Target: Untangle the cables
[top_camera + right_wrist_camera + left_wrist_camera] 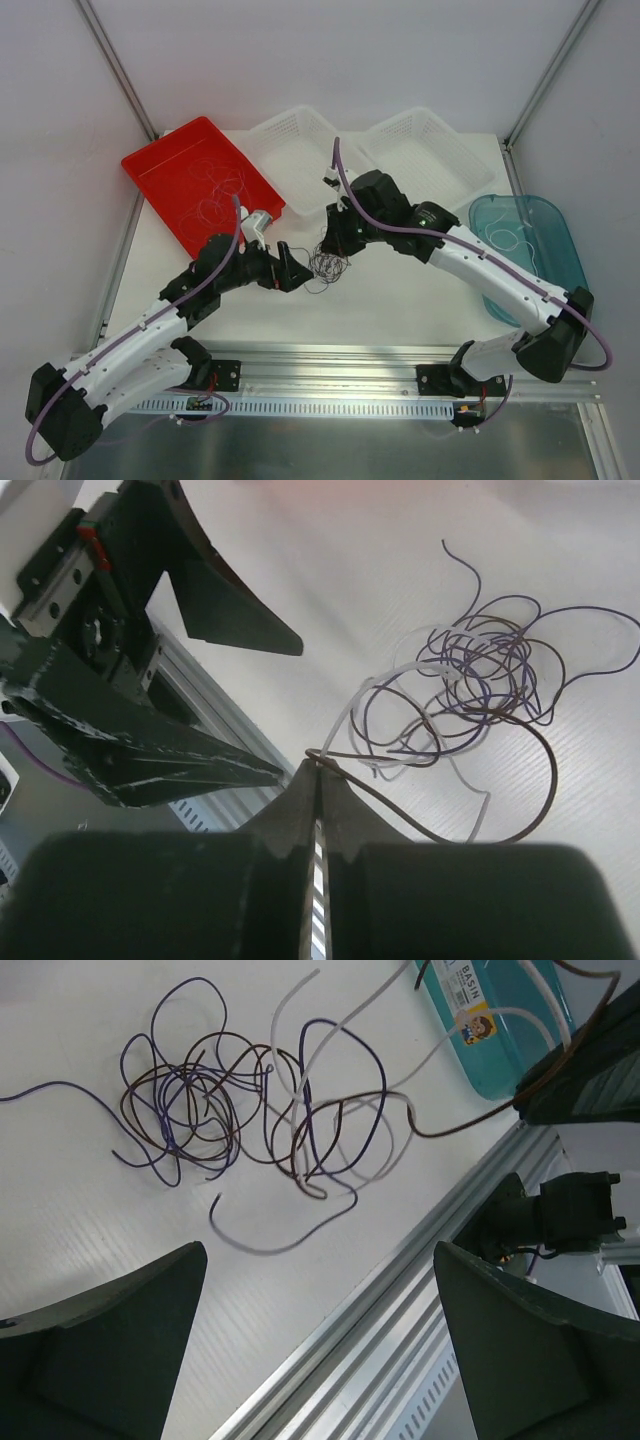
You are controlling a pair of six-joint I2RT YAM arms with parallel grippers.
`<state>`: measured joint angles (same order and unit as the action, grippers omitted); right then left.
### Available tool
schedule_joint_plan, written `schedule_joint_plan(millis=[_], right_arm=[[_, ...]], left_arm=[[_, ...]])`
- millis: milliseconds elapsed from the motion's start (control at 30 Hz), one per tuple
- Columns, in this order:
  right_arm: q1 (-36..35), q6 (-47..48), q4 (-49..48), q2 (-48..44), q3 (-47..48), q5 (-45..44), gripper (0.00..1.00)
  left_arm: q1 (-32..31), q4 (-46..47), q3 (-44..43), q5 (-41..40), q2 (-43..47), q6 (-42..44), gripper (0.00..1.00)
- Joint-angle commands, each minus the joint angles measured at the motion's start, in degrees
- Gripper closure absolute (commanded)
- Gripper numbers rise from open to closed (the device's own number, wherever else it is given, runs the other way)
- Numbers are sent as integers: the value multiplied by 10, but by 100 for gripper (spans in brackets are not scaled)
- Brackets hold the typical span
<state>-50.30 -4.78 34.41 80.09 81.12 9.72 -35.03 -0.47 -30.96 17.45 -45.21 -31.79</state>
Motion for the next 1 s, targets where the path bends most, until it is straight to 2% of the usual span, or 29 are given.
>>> schedule_joint_plan(millis=[0, 267, 400, 533, 567, 633, 667, 700, 867, 967], right_arm=[[-10, -26, -29, -18, -3, 0, 99], [-24, -33, -38, -31, -11, 1, 99], [-31, -47, -50, -45, -28, 10, 99], [-31, -49, -44, -77, -35, 12, 99], [-32, -48, -36, -92, -35, 9, 99], [-32, -36, -24, -112, -29, 0, 99], [-32, -32, -9, -121, -26, -21, 99], [-32, -26, 2, -143, -23, -35, 99], [-18, 4, 62, -205, 7, -115, 99], [-10, 16, 82, -235, 15, -148, 99]], left_arm=[[-35, 68, 1, -52, -37, -15, 2], [-75, 161, 23, -130, -127, -81, 8], [-88, 195, 36, -206, -160, -114, 19], [-89, 220, 51, -258, -189, -159, 39], [-89, 221, 52, -268, -198, -165, 50], [-88, 219, 56, -299, -211, -172, 63], [-88, 210, 57, -309, -212, -175, 73], [-88, 203, 56, -319, -216, -175, 76], [-87, 144, 46, -375, -236, -179, 80], [-75, 135, 48, -378, -247, -184, 80]])
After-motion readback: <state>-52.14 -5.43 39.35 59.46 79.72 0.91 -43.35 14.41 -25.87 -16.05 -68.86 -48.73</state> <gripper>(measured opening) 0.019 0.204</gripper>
